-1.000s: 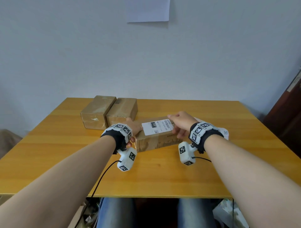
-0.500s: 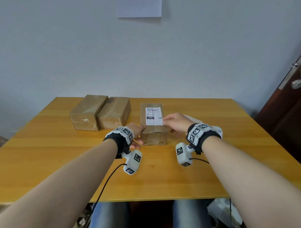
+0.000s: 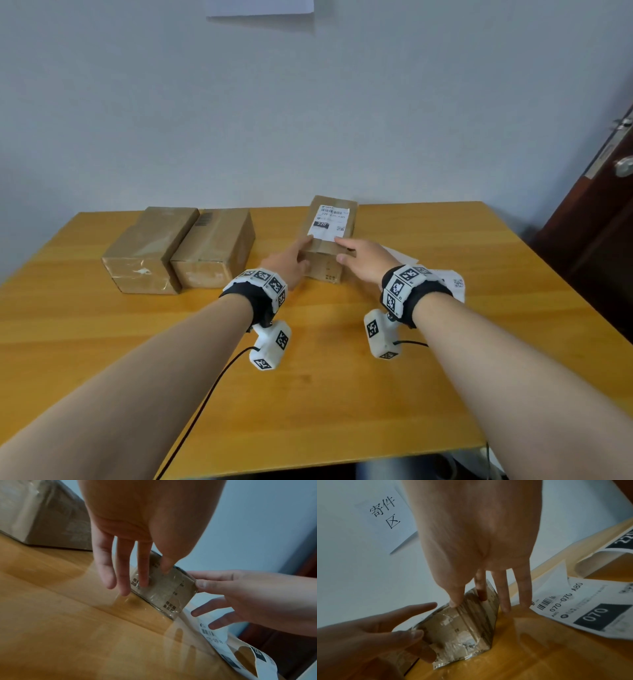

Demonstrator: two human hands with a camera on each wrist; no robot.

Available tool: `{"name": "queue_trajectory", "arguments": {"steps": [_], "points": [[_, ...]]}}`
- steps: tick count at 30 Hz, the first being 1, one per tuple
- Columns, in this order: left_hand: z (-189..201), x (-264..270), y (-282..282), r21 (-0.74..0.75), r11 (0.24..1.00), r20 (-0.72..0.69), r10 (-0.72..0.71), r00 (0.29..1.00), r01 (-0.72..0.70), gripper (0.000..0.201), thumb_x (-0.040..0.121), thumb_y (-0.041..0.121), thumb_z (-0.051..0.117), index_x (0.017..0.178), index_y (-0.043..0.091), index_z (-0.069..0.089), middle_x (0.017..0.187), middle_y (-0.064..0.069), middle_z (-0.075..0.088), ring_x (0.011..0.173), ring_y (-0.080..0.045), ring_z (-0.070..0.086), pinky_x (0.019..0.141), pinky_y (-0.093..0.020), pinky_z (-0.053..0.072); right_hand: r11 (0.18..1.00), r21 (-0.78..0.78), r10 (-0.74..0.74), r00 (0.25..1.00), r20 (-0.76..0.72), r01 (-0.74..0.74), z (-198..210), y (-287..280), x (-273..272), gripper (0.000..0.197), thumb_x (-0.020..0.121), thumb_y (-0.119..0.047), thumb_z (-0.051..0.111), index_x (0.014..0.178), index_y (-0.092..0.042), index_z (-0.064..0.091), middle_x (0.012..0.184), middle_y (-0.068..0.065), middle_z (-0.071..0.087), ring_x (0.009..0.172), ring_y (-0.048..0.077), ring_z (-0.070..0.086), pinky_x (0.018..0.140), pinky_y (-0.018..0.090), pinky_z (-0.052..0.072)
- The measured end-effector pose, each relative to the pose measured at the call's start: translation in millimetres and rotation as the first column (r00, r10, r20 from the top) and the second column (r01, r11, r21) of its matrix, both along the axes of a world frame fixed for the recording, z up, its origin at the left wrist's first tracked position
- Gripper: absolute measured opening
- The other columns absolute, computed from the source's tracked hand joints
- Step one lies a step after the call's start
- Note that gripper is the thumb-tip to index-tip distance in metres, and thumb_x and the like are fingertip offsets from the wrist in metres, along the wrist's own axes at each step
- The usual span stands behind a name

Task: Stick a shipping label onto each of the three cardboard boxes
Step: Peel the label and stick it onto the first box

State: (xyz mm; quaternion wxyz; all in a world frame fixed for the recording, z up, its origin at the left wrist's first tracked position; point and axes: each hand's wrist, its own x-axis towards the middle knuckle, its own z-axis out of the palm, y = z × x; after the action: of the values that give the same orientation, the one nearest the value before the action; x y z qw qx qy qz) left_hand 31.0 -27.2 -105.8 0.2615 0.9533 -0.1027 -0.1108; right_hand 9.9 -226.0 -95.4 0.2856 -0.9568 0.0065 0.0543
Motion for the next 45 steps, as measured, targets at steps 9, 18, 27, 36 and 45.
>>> {"name": "queue_trajectory", "arguments": {"steps": [9,18,27,36,45], "points": [[5.8,41.1,-6.3,0.105,0.994,0.18,0.018,0.984,-0.038,0.052,0.101,0.038,0.057,0.151,0.04,0.043,0.139,-0.003,0.055,0.113,-0.026,0.061,0.086,-0.034,0.051,0.997,-0.016,-0.073,0.996,0.049,0.074,-5.8,-8.1,31.3,0.045,0.107,-0.032,0.053,0.152,-0.033,0.052,0.154,-0.002,0.055,0.13,0.024,0.059,0.103,0.042,0.051],[19.7,71.8,-36.2,0.036,0.999,0.236,-0.043,0.971,0.035,0.042,0.088,0.022,0.077,0.127,0.02,0.061,0.126,0.001,0.066,0.114,-0.02,0.062,0.083,-0.025,0.045,0.982,-0.165,-0.089,0.995,0.039,0.094,9.1,-26.8,59.6,0.041,0.103,-0.025,0.058,0.144,-0.029,0.061,0.138,-0.006,0.067,0.115,0.023,0.067,0.093,0.039,0.056],[31.7,97.2,-51.0,0.153,0.983,0.176,-0.129,0.976,0.102,0.058,0.081,0.035,0.084,0.135,0.025,0.065,0.124,0.003,0.065,0.111,-0.016,0.059,0.085,-0.023,0.04,0.991,-0.094,-0.094,0.995,0.016,0.095,36.5,-47.9,114.0,0.049,0.105,-0.031,0.05,0.154,-0.026,0.047,0.152,0.001,0.056,0.133,0.027,0.057,0.102,0.036,0.047],[34.9,116.1,-53.3,0.162,0.984,0.148,-0.104,0.983,0.08,0.058,0.069,0.039,0.092,0.122,0.029,0.073,0.116,0.006,0.069,0.105,-0.015,0.062,0.085,-0.026,0.048,0.979,-0.201,0.008,0.996,-0.088,-0.026,26.2,-62.7,169.6,0.052,0.11,-0.03,0.046,0.161,-0.029,0.037,0.156,0.002,0.052,0.133,0.027,0.056,0.102,0.035,0.046],[30.8,119.2,-52.0,0.143,0.988,0.145,-0.084,0.986,0.063,0.051,0.067,0.04,0.093,0.114,0.028,0.076,0.108,0.008,0.068,0.096,-0.013,0.062,0.076,-0.024,0.045,0.935,-0.343,0.075,0.995,-0.071,-0.095,24.1,-69.8,180.3,0.046,0.109,-0.033,0.031,0.148,-0.036,0.053,0.142,-0.002,0.064,0.107,0.024,0.065,0.094,0.04,0.056]]}}
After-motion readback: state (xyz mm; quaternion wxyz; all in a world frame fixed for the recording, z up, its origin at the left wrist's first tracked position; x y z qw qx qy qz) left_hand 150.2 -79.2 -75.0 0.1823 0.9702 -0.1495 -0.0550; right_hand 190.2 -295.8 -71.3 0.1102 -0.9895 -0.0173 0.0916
